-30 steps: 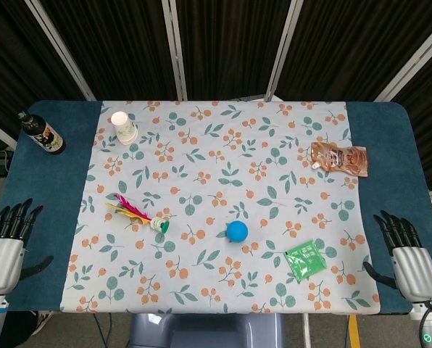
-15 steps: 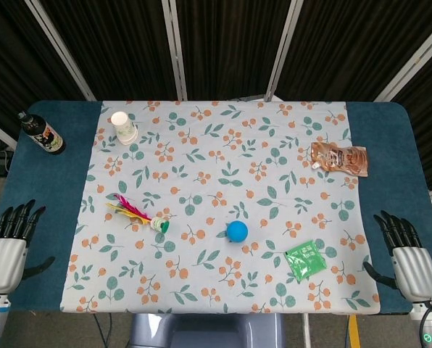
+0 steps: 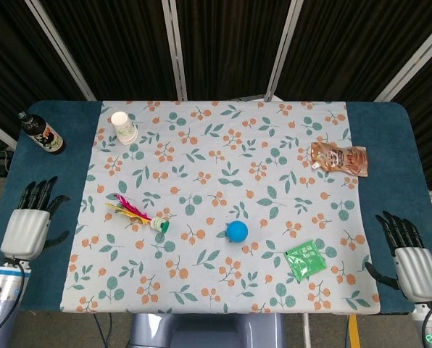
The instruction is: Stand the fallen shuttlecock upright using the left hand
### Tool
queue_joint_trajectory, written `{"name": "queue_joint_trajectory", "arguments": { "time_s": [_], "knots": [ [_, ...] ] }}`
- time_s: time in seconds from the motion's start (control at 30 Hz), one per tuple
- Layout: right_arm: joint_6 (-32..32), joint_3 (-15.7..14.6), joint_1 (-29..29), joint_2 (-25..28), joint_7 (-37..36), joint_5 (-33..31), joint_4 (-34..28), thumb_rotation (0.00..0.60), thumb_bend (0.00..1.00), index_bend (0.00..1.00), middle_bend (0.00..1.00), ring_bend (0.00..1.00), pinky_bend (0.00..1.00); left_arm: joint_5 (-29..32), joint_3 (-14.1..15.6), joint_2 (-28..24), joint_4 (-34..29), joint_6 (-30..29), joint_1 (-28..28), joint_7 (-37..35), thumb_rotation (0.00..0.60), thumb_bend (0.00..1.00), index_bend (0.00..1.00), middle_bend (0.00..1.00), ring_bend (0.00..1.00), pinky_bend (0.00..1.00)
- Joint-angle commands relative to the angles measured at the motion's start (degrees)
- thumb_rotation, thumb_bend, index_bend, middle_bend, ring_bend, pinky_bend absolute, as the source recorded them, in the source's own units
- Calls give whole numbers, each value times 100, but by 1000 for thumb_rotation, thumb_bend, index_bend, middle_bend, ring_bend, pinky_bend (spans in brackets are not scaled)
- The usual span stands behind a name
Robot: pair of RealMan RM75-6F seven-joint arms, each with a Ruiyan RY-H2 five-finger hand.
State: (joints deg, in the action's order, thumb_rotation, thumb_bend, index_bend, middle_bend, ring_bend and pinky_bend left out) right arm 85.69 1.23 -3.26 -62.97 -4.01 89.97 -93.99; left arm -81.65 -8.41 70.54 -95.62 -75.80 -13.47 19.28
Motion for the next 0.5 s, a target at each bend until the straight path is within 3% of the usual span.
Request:
{"name": "queue_joint_trajectory", "arguments": {
  "time_s": [0.03,0.17,0.5],
  "knots": [
    [-6,5,-2,-7,4,-13,5,600,156,37,0,0,0,404,-285,350,502,545,-499,349,600,208,398,0,0,0],
    [-7,9,-3,-8,9,-20,9,600,155,37,0,0,0,679,-355,597,779,837,-753,498,600,247,488,0,0,0],
    [-27,10,-7,-6,-8,-35,14,600,156,37,0,0,0,1196,-262,1075,1337,1321,-1176,944,600,275,502,0,0,0]
  ]
}}
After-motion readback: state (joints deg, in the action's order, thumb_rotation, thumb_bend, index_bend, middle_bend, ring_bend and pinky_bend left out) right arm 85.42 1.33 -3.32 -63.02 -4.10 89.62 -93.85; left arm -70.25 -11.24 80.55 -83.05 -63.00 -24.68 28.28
